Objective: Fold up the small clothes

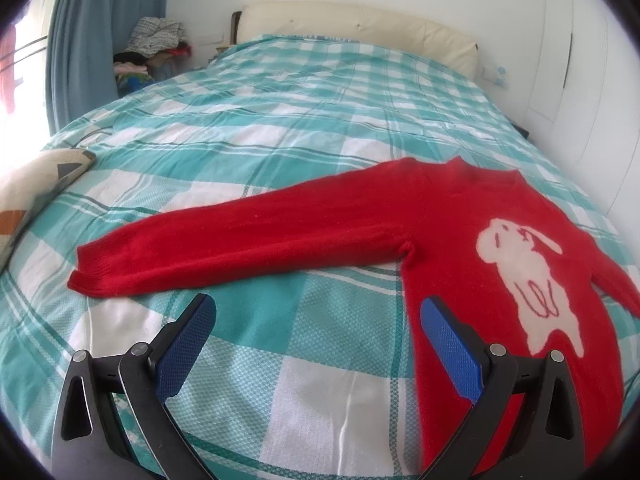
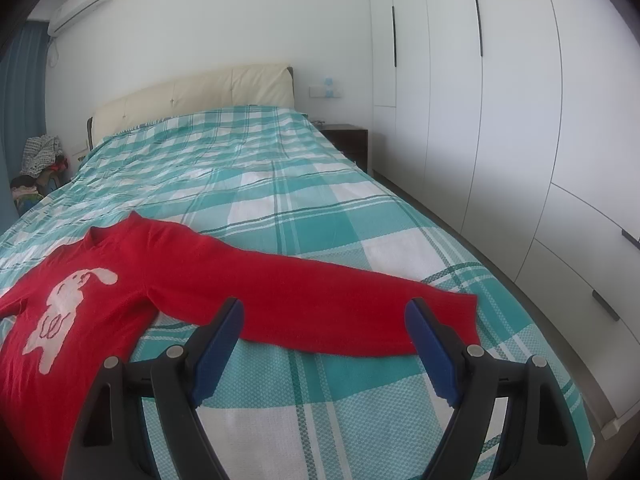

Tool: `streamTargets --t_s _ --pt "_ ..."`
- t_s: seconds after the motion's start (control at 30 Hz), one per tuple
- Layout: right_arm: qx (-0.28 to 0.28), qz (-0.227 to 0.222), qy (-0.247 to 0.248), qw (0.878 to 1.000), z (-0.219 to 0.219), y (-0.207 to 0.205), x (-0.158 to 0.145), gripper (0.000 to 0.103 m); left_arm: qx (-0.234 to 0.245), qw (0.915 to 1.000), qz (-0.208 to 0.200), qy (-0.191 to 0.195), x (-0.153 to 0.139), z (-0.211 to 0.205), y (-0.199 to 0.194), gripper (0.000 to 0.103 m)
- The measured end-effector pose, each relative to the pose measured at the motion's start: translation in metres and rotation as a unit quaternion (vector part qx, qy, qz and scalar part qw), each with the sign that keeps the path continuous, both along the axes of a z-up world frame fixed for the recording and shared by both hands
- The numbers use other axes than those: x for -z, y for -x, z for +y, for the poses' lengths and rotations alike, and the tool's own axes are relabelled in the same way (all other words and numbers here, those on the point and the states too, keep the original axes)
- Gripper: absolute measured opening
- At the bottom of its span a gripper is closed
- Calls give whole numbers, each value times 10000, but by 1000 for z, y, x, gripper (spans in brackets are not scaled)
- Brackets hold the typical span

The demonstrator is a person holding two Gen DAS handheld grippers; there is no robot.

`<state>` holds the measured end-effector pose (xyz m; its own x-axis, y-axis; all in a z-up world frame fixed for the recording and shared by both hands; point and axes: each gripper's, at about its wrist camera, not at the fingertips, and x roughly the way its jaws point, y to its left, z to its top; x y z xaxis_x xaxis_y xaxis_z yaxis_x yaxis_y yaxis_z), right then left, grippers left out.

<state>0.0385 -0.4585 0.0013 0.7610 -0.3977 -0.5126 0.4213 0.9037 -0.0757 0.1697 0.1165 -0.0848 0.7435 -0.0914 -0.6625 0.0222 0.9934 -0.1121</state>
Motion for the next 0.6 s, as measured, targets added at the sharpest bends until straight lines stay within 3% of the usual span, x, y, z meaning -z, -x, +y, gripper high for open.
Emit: streamTargets --t_s 0.6 --pt "-20 7 9 10000 1 0 0 82 -100 9998 -76 -176 -1 0 1 102"
